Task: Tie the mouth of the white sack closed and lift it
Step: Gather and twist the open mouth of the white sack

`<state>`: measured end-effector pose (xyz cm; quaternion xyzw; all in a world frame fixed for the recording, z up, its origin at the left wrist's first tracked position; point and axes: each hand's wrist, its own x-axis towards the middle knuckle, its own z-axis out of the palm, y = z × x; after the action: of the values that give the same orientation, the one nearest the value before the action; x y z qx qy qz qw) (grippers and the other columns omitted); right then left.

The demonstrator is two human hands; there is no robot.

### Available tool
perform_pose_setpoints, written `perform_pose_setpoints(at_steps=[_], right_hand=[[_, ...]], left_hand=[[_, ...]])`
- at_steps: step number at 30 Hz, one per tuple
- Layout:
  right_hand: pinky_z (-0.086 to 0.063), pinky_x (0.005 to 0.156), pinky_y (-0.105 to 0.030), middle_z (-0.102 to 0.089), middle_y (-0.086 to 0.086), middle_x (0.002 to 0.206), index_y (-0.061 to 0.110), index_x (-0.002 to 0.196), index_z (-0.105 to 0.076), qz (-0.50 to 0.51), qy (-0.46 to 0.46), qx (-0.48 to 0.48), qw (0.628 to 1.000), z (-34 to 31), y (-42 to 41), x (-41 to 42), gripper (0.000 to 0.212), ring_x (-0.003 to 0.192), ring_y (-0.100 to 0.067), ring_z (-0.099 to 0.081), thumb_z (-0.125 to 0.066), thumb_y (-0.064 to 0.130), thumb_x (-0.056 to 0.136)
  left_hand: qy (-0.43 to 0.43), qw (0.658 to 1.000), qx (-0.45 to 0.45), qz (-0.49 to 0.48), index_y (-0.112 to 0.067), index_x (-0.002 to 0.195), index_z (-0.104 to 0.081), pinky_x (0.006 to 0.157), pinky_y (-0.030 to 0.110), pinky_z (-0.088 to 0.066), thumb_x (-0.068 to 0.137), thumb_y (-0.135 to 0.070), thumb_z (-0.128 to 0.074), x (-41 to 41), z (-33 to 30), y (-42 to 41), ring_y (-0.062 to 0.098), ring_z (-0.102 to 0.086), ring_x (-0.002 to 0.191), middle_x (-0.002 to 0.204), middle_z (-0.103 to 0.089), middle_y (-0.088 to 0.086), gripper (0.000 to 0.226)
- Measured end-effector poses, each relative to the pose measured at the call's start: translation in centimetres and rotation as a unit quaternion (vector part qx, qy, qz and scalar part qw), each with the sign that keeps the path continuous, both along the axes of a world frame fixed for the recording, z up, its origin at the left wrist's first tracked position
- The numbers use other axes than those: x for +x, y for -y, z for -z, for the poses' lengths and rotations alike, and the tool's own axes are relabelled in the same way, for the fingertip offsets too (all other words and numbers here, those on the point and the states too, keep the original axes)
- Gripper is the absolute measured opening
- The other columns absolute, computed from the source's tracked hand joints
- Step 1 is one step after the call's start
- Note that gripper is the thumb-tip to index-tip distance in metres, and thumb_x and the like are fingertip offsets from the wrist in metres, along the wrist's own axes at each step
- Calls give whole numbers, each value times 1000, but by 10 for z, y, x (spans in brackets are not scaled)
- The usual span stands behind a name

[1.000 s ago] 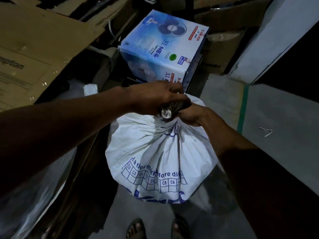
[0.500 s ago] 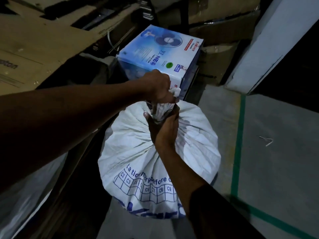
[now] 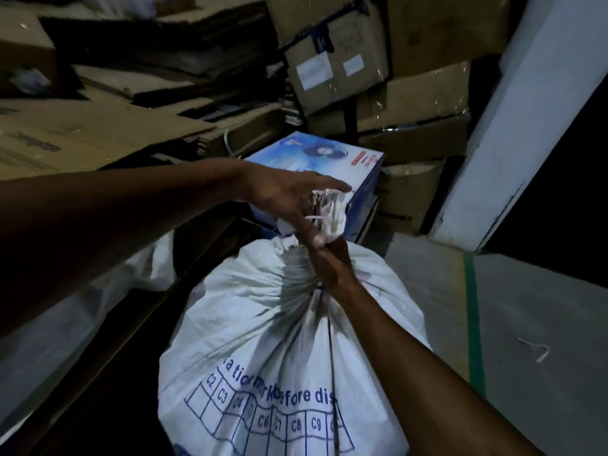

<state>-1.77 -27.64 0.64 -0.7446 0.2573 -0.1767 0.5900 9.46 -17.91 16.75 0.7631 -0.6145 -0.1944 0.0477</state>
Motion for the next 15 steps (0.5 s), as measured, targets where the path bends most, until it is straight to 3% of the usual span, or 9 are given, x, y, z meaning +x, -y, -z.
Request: perform_pose_setpoints(at_steps=[2, 4, 5, 7, 10, 12, 15], right_hand=[[-43, 114, -37, -64, -5, 133, 23, 132, -61, -25, 68, 4, 997, 7, 2, -6, 37, 128, -25, -59, -66, 25, 95], [-39, 116, -31, -56, 8, 136, 28, 134, -58, -29, 108, 5, 994, 12, 8, -2, 44, 133, -18, -54, -72, 24, 92], [-38, 116, -29, -54, 12, 140, 27, 138, -58, -43, 120, -2, 992, 14, 9, 1, 49, 135, -16, -53, -74, 25, 92], [-40, 119, -34, -60, 12, 143, 27, 138, -63, -71, 148, -3, 986, 22, 11, 3, 56, 133, -14, -58, -79, 31, 85], [-40, 121, -40, -64, 12, 140, 35, 129, -65, -83, 168, -32, 982, 29, 7, 7, 46, 130, -13, -59, -79, 25, 86], [-37, 123, -42, -61, 10, 144, 36, 131, -63, -77, 177, -63, 979, 35, 4, 8, 48, 135, -15, -56, -79, 30, 87], [-42, 118, -42, -59, -4, 149, 21, 150, -49, -6, 162, -163, 973, 52, -5, 14, 74, 137, -23, -56, -81, 42, 86]], left_hand=[[15, 1000, -5, 26, -40, 165, -21, 118, 17, -22, 76, -48, -91, -1, 20, -8, 1, -28, 150, 167, -31, -16, 113], [41, 997, -67, 19, -37, 161, -34, 110, 9, -30, 79, -42, -91, 4, 42, -11, 0, -42, 141, 159, -45, -14, 100], [53, 993, -108, 6, -36, 155, -44, 105, 10, -37, 83, -42, -89, 6, 51, -13, 4, -52, 133, 152, -55, -12, 85], [92, 980, -174, -26, -33, 139, -58, 93, 26, -52, 89, -49, -81, 6, 66, -14, 18, -69, 110, 128, -71, -5, 58], [164, 955, -238, -67, -26, 119, -68, 77, 32, -47, 89, -61, -75, -4, 76, -14, 22, -67, 92, 99, -71, -3, 46], [183, 944, -255, -96, -27, 115, -71, 78, 32, -47, 86, -66, -74, -11, 81, -13, 21, -66, 91, 97, -71, -3, 49], [204, 935, -248, -149, -27, 118, -73, 84, 35, -53, 84, -69, -73, -17, 83, -10, 24, -67, 98, 107, -74, 0, 54]])
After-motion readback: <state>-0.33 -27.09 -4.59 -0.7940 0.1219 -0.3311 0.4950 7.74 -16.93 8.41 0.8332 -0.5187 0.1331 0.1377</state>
